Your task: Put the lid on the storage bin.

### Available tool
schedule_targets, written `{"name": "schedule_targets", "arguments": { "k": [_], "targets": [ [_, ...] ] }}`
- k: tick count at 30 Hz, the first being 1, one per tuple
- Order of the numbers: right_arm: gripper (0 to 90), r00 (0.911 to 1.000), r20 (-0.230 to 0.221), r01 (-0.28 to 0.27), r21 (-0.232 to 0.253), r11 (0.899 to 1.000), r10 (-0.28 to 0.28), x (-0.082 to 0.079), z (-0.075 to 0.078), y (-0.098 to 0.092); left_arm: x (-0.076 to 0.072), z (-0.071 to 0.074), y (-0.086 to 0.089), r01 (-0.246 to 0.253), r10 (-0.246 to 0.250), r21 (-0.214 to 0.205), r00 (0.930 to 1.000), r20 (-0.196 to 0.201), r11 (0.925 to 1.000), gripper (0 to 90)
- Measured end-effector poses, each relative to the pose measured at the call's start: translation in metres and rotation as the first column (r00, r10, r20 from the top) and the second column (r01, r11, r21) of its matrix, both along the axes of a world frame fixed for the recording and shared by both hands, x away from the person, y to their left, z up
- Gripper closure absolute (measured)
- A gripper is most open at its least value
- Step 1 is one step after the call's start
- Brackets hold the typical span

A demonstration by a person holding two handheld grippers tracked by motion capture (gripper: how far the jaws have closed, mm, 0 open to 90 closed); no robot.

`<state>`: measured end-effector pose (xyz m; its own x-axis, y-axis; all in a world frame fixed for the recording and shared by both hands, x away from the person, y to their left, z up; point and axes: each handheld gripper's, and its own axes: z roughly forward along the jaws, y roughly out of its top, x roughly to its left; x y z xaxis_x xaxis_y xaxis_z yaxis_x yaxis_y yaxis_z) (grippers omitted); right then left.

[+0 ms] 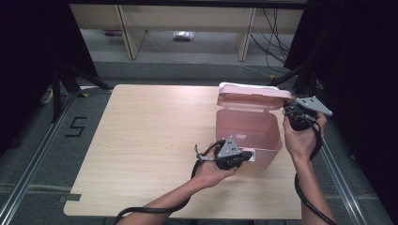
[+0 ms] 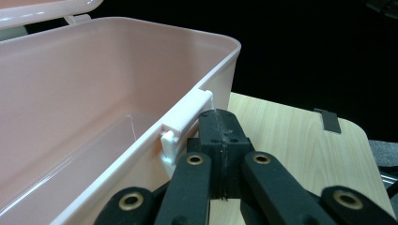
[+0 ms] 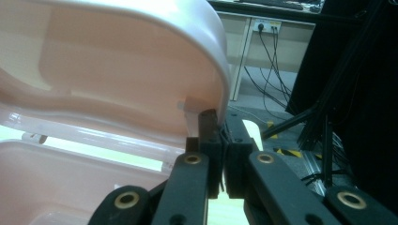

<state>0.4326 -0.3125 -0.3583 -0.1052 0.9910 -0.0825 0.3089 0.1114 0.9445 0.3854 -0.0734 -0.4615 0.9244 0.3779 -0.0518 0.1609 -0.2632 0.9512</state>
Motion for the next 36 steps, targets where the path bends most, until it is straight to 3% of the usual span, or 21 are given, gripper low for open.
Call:
{"name": "schedule_targets", "arguments": {
  "k": [23, 29, 30, 32, 36],
  "targets": [
    [89.1, 0.9998, 0.004, 0.02, 0.014, 1.0, -0.02, -0.008, -0.006, 0.002, -0.002, 0.001, 0.001, -0.009, 0.009, 0.003, 0.9999, -0.007, 1.0, 89.8],
    [89.0, 0.9999, 0.014, 0.006, -0.01, 1.0, -0.006, -0.008, -0.007, 0.001, -0.005, 0.006, 0.004, 0.005, -0.005, -0.008, 1.0, -0.004, 1.0, 89.9],
    [89.0, 0.9998, 0.002, 0.017, 0.01, 1.0, -0.017, -0.01, -0.007, 0.002, -0.006, 0.007, 0.004, 0.001, -0.001, -0.013, 1.0, -0.008, 0.9999, 89.9],
    [89.0, 0.9999, 0.004, 0.012, 0.001, 1.0, -0.012, -0.01, -0.007, 0.002, -0.006, 0.01, 0.006, 0.005, -0.005, -0.022, 1.0, -0.006, 0.9997, 89.9],
    [89.0, 0.9999, 0.01, 0.012, -0.002, 1.0, -0.012, -0.011, -0.008, 0.002, -0.006, 0.017, 0.013, -0.02, 0.02, -0.029, 0.9998, -0.003, 0.9994, 89.9]
  ]
}}
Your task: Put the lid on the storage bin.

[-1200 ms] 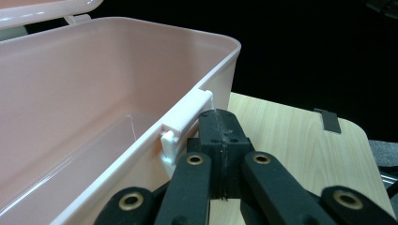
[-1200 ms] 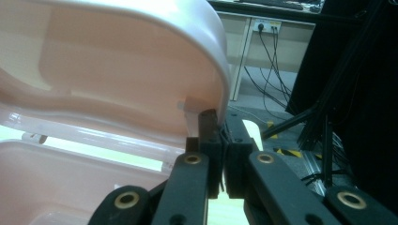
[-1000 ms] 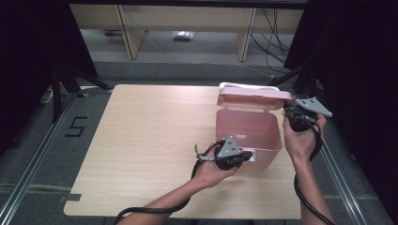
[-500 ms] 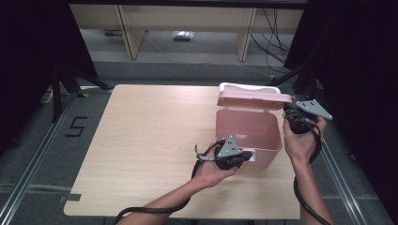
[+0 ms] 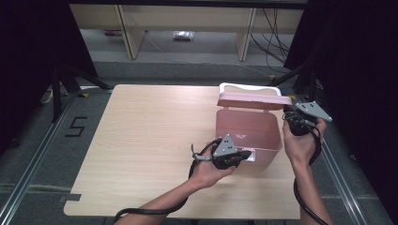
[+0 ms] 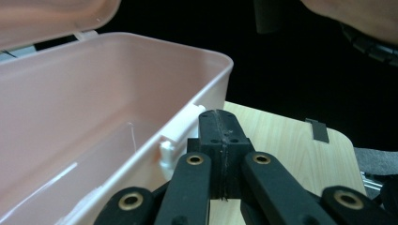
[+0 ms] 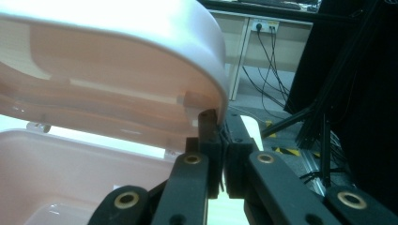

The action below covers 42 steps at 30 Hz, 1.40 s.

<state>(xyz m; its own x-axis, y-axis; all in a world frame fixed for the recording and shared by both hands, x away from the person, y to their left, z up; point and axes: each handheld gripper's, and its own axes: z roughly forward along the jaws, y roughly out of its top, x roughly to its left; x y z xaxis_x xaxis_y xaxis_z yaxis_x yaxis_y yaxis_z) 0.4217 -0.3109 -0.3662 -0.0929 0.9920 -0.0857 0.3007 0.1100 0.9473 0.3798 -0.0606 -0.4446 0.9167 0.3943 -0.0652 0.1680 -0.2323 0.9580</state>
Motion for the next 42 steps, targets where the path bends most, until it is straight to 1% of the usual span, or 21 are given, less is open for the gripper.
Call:
{"name": "schedule_targets", "arguments": {
  "k": [1, 3, 9, 11, 13, 14, 16, 18, 20, 22, 23, 26, 27, 28, 31, 32, 33, 35, 40, 41, 42],
  "targets": [
    [89.0, 0.9999, -0.008, 0.007, 0.015, 1.0, -0.007, -0.001, 0.0, 0.001, 0.001, 0.002, 0.002, -0.005, 0.005, 0.003, 1.0, 0.005, 1.0, 90.0],
    [88.9, 1.0, -0.001, 0.0, -0.002, 1.0, 0.0, -0.001, -0.001, 0.0, 0.002, 0.004, 0.005, -0.013, 0.013, -0.013, 0.9999, 0.006, 0.9998, 90.0],
    [88.8, 0.9999, -0.009, 0.007, 0.018, 1.0, -0.007, -0.004, -0.003, 0.001, 0.009, 0.013, 0.017, -0.051, 0.052, -0.022, 0.9986, 0.009, 0.9984, 90.0],
    [88.8, 1.0, 0.005, -0.001, -0.007, 1.0, 0.001, -0.004, -0.003, 0.0, 0.011, 0.014, 0.021, -0.061, 0.061, -0.03, 0.9981, 0.007, 0.9977, 90.0],
    [88.8, 1.0, -0.003, -0.001, 0.011, 1.0, 0.001, -0.006, -0.004, 0.001, 0.014, 0.017, 0.025, -0.071, 0.072, -0.041, 0.9974, 0.004, 0.9966, 90.0],
    [88.7, 0.9997, -0.023, 0.013, 0.026, 1.0, -0.012, -0.008, -0.004, 0.002, 0.015, 0.017, 0.026, -0.077, 0.077, -0.045, 0.997, 0.003, 0.996, 90.0],
    [88.7, 1.0, 0.0, 0.004, 0.002, 1.0, -0.004, -0.007, -0.005, 0.0, 0.018, 0.019, 0.028, -0.083, 0.084, -0.055, 0.9965, 0.004, 0.995, 90.0],
    [88.7, 0.9999, -0.014, 0.01, 0.021, 1.0, -0.009, -0.009, -0.005, 0.002, 0.02, 0.021, 0.032, -0.092, 0.093, -0.048, 0.9957, 0.006, 0.9945, 90.0],
    [88.7, 1.0, 0.001, 0.003, 0.001, 1.0, -0.003, -0.009, -0.006, 0.001, 0.022, 0.023, 0.034, -0.1, 0.1, -0.054, 0.995, 0.006, 0.9936, 90.0],
    [88.6, 0.9999, -0.013, 0.009, 0.019, 1.0, -0.009, -0.011, -0.007, 0.002, 0.024, 0.025, 0.037, -0.104, 0.105, -0.058, 0.9944, 0.009, 0.9928, 90.0],
    [88.7, 1.0, -0.008, -0.002, 0.006, 1.0, 0.002, -0.01, -0.007, 0.001, 0.025, 0.026, 0.039, -0.111, 0.111, -0.065, 0.9938, 0.005, 0.9917, 90.0],
    [88.7, 0.9999, -0.012, 0.009, 0.014, 1.0, -0.008, -0.012, -0.008, 0.002, 0.026, 0.029, 0.041, -0.115, 0.116, -0.068, 0.9932, 0.01, 0.991, 90.0],
    [88.7, 1.0, -0.006, 0.005, 0.003, 1.0, -0.005, -0.011, -0.008, 0.001, 0.027, 0.029, 0.042, -0.115, 0.116, -0.068, 0.9932, 0.012, 0.9911, 90.0],
    [88.7, 0.9997, -0.021, 0.014, 0.026, 1.0, -0.014, -0.013, -0.008, 0.003, 0.027, 0.029, 0.043, -0.118, 0.119, -0.068, 0.9928, 0.012, 0.9907, 90.0],
    [88.6, 0.9998, -0.011, 0.014, 0.017, 1.0, -0.014, -0.013, -0.009, 0.002, 0.028, 0.029, 0.044, -0.123, 0.124, -0.071, 0.9923, 0.008, 0.9899, 90.0],
    [88.6, 1.0, -0.005, 0.003, 0.005, 1.0, -0.003, -0.013, -0.01, 0.002, 0.028, 0.029, 0.045, -0.123, 0.124, -0.071, 0.9923, 0.011, 0.9899, 90.0],
    [88.6, 0.9999, -0.012, 0.007, 0.015, 1.0, -0.007, -0.014, -0.01, 0.002, 0.028, 0.03, 0.046, -0.124, 0.125, -0.073, 0.992, 0.011, 0.9895, 90.0],
    [88.5, 1.0, -0.004, 0.003, 0.003, 1.0, -0.003, -0.014, -0.011, 0.001, 0.029, 0.031, 0.047, -0.129, 0.131, -0.077, 0.9914, 0.011, 0.9886, 90.0],
    [88.5, 0.9998, -0.012, 0.014, 0.017, 1.0, -0.014, -0.017, -0.014, 0.002, 0.032, 0.033, 0.051, -0.142, 0.143, -0.083, 0.9896, 0.015, 0.9865, 90.0],
    [88.4, 1.0, -0.007, 0.006, 0.006, 1.0, -0.005, -0.017, -0.014, 0.001, 0.032, 0.034, 0.051, -0.142, 0.144, -0.084, 0.9895, 0.015, 0.9863, 90.0],
    [88.4, 0.9999, -0.01, 0.009, 0.009, 1.0, -0.009, -0.018, -0.014, 0.002, 0.032, 0.034, 0.052, -0.144, 0.146, -0.085, 0.9893, 0.013, 0.9859, 90.0]
  ]
}}
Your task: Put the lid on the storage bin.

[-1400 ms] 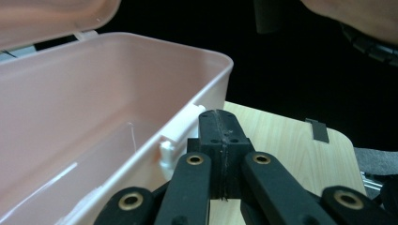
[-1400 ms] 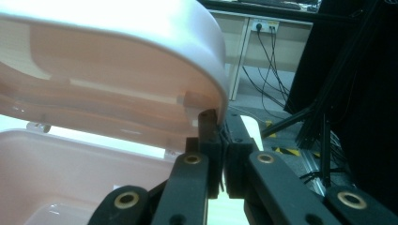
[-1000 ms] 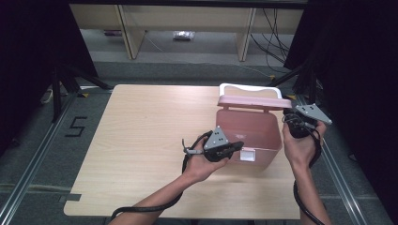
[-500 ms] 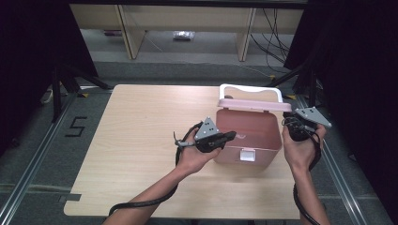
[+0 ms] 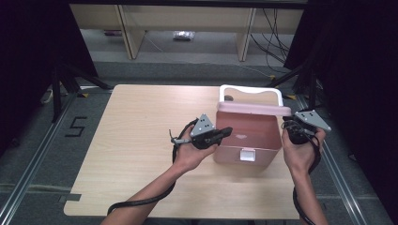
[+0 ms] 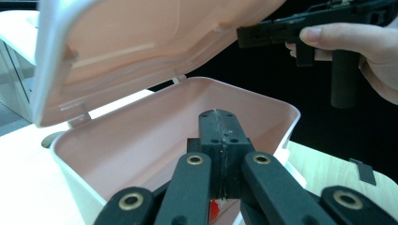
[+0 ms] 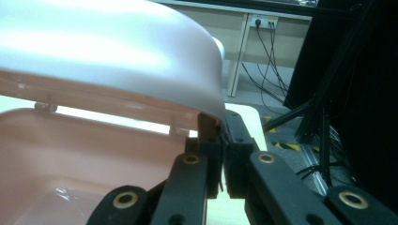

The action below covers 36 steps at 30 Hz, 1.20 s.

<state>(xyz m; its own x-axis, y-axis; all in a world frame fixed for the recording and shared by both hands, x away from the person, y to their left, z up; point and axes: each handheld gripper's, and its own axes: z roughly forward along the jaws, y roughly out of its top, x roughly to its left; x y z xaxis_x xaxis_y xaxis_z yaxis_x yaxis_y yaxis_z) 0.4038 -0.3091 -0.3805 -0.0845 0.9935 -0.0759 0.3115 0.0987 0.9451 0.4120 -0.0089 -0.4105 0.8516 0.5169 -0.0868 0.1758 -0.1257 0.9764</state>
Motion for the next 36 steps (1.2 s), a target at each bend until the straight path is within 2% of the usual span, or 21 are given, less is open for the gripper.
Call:
{"name": "schedule_targets", "arguments": {
  "k": [1, 3, 4, 5, 9, 13, 14, 16, 17, 19, 20, 21, 25, 28, 29, 30, 32, 33, 34, 35, 36],
  "targets": [
    [88.4, 1.0, -0.001, 0.009, 0.013, 1.0, -0.009, -0.001, -0.001, 0.001, 0.0, 0.0, 0.0, -0.003, 0.003, 0.001, 1.0, -0.001, 1.0, 90.0],
    [88.3, 1.0, 0.008, -0.005, -0.012, 1.0, 0.005, -0.001, -0.001, 0.0, 0.001, 0.0, 0.002, -0.002, 0.002, 0.001, 1.0, 0.004, 1.0, 90.0],
    [88.3, 1.0, 0.006, -0.007, -0.01, 1.0, 0.007, -0.002, -0.002, 0.0, 0.001, 0.0, 0.002, -0.003, 0.003, 0.001, 1.0, 0.004, 1.0, 90.0],
    [88.3, 1.0, -0.004, 0.005, 0.016, 1.0, -0.005, -0.003, -0.002, 0.002, 0.002, 0.001, 0.003, -0.004, 0.004, 0.001, 1.0, 0.005, 1.0, 90.0],
    [88.2, 1.0, 0.0, -0.007, -0.002, 1.0, 0.007, -0.004, -0.005, -0.001, 0.002, 0.001, 0.005, -0.01, 0.01, -0.003, 0.9999, 0.005, 0.9999, 90.0],
    [87.9, 0.9999, -0.011, 0.008, 0.014, 1.0, -0.008, -0.008, -0.007, 0.002, 0.003, 0.0, 0.007, -0.018, 0.018, -0.006, 0.9998, 0.003, 0.9998, 90.0],
    [87.9, 1.0, -0.002, -0.001, -0.007, 1.0, 0.001, -0.008, -0.008, 0.0, 0.003, 0.0, 0.008, -0.02, 0.02, -0.006, 0.9998, 0.002, 0.9998, 90.0],
    [87.9, 0.9997, -0.021, 0.012, 0.032, 0.999, -0.011, -0.01, -0.009, 0.003, 0.003, 0.0, 0.008, -0.02, 0.02, -0.005, 0.9998, 0.004, 0.9998, 90.0],
    [87.8, 0.9999, -0.01, 0.0, -0.004, 1.0, 0.0, -0.01, -0.01, 0.001, 0.003, 0.0, 0.009, -0.02, 0.02, -0.004, 0.9998, 0.005, 0.9998, 90.0],
    [87.8, 0.9999, -0.014, 0.005, 0.008, 1.0, -0.005, -0.011, -0.011, 0.002, 0.004, 0.0, 0.009, -0.023, 0.023, -0.005, 0.9997, 0.003, 0.9997, 90.0],
    [87.7, 1.0, -0.01, 0.0, -0.004, 1.0, 0.0, -0.012, -0.012, 0.001, 0.004, 0.0, 0.009, -0.023, 0.023, -0.004, 0.9997, 0.004, 0.9997, 90.0],
    [87.7, 0.9998, -0.019, 0.007, 0.012, 1.0, -0.007, -0.013, -0.013, 0.002, 0.004, 0.0, 0.009, -0.023, 0.023, -0.003, 0.9997, 0.004, 0.9997, 90.0],
    [87.5, 0.9998, -0.021, -0.002, -0.007, 1.0, 0.002, -0.014, -0.017, 0.0, 0.004, 0.0, 0.01, -0.023, 0.023, -0.002, 0.9997, 0.006, 0.9997, 90.0],
    [87.4, 0.9994, -0.034, 0.002, 0.021, 1.0, -0.001, -0.017, -0.019, 0.001, 0.003, -0.001, 0.01, -0.024, 0.024, -0.003, 0.9997, 0.003, 0.9997, 90.0],
    [87.5, 0.9994, -0.033, -0.004, -0.002, 1.0, 0.004, -0.017, -0.02, 0.0, 0.003, -0.001, 0.01, -0.023, 0.023, -0.002, 0.9997, 0.003, 0.9997, 90.0],
    [87.6, 0.9991, -0.041, 0.009, 0.03, 1.0, -0.008, -0.018, -0.021, 0.002, 0.003, -0.002, 0.01, -0.024, 0.024, -0.003, 0.9997, 0.001, 0.9997, 90.0],
    [88.0, 0.9995, -0.032, -0.007, 0.009, 1.0, 0.007, -0.018, -0.022, -0.001, 0.003, -0.002, 0.01, -0.023, 0.023, 0.001, 0.9997, 0.002, 0.9997, 90.0],
    [88.0, 0.9986, -0.052, 0.008, 0.038, 0.999, -0.006, -0.019, -0.023, 0.001, 0.003, -0.003, 0.011, -0.024, 0.024, 0.0, 0.9997, 0.002, 0.9997, 90.0],
    [88.0, 0.9983, -0.058, -0.002, 0.011, 1.0, 0.003, -0.019, -0.023, -0.001, 0.003, -0.003, 0.011, -0.025, 0.025, -0.001, 0.9997, 0.0, 0.9997, 90.0],
    [88.0, 0.9987, -0.05, -0.004, 0.01, 1.0, 0.005, -0.019, -0.024, -0.001, 0.003, -0.003, 0.011, -0.025, 0.025, 0.001, 0.9997, 0.001, 0.9997, 90.0],
    [88.2, 0.998, -0.064, 0.004, 0.036, 0.999, -0.002, -0.02, -0.025, 0.0, 0.003, -0.003, 0.011, -0.025, 0.025, 0.003, 0.9997, 0.001, 0.9997, 90.0]
  ]
}}
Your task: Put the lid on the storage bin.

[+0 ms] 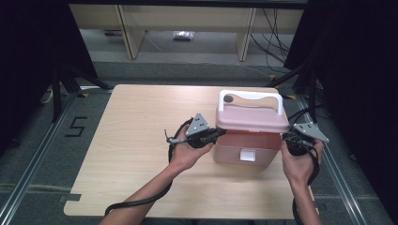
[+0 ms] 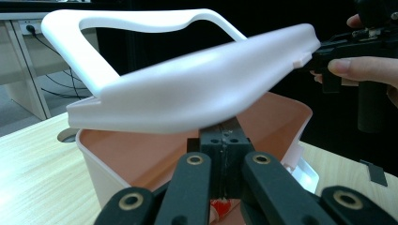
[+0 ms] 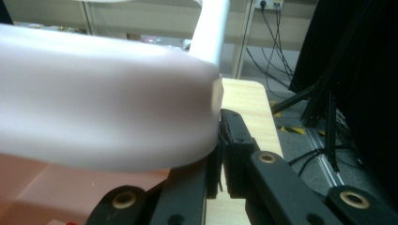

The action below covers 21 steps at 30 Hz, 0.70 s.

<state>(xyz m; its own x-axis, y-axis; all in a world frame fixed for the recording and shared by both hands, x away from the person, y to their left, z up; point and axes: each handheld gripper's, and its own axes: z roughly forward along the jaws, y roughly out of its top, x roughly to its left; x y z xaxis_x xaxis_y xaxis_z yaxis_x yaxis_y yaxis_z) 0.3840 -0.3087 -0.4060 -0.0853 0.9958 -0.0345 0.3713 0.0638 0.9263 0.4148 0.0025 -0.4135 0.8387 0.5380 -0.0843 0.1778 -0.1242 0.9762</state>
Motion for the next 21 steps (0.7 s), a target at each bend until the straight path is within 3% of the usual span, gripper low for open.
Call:
{"name": "schedule_targets", "arguments": {
  "k": [2, 3, 4, 6, 8, 9, 11, 14, 16, 17, 21],
  "targets": [
    [90.0, 0.9999, 0.0, -0.015, -0.018, 1.0, 0.015, 0.0, -0.001, -0.002, 0.0, -0.001, 0.0, 0.001, -0.001, 0.004, 1.0, -0.001, 1.0, 90.0],
    [90.0, 0.9996, -0.03, -0.003, 0.007, 1.0, 0.003, -0.001, -0.001, -0.001, 0.0, -0.001, 0.0, 0.001, -0.001, 0.007, 1.0, -0.001, 1.0, 90.0],
    [90.0, 0.9997, -0.012, -0.021, -0.018, 1.0, 0.021, 0.0, -0.002, -0.003, 0.0, -0.001, 0.0, 0.002, -0.002, 0.007, 1.0, -0.002, 1.0, 90.0],
    [90.0, 0.9996, -0.014, -0.023, -0.015, 1.0, 0.022, 0.0, -0.004, -0.003, -0.001, -0.002, -0.001, 0.005, -0.005, 0.011, 1.0, -0.002, 0.9999, 90.0],
    [90.0, 0.9991, -0.038, -0.016, 0.018, 1.0, 0.017, -0.002, -0.005, -0.001, -0.001, -0.002, -0.001, 0.007, -0.007, 0.013, 1.0, -0.001, 0.9999, 90.0],
    [90.0, 0.999, -0.037, -0.027, -0.015, 1.0, 0.026, -0.003, -0.006, -0.004, -0.001, -0.002, -0.001, 0.007, -0.007, 0.013, 1.0, -0.001, 0.9999, 90.0],
    [90.0, 0.9986, -0.049, -0.019, 0.012, 1.0, 0.02, -0.005, -0.008, -0.004, -0.001, -0.002, 0.0, 0.009, -0.009, 0.015, 1.0, -0.001, 0.9998, 90.0],
    [90.0, 0.9984, -0.052, -0.024, 0.008, 1.0, 0.024, -0.01, -0.008, -0.009, -0.001, -0.003, 0.0, 0.011, -0.011, 0.019, 0.9999, -0.004, 0.9998, 90.0],
    [90.0, 0.9983, -0.057, 0.01, 0.039, 0.999, -0.008, -0.017, -0.006, -0.01, -0.002, -0.004, 0.0, 0.015, -0.014, 0.026, 0.9999, -0.005, 0.9996, 90.0],
    [90.0, 0.9988, -0.048, -0.005, 0.017, 1.0, 0.006, -0.017, -0.006, -0.013, -0.002, -0.006, 0.0, 0.012, -0.012, 0.026, 0.9999, -0.009, 0.9996, 90.0],
    [90.0, 0.9985, -0.055, 0.005, 0.027, 1.0, -0.004, -0.026, -0.007, -0.019, -0.004, -0.008, 0.0, 0.018, -0.017, 0.033, 0.9997, -0.016, 0.9993, 90.0]
  ]
}}
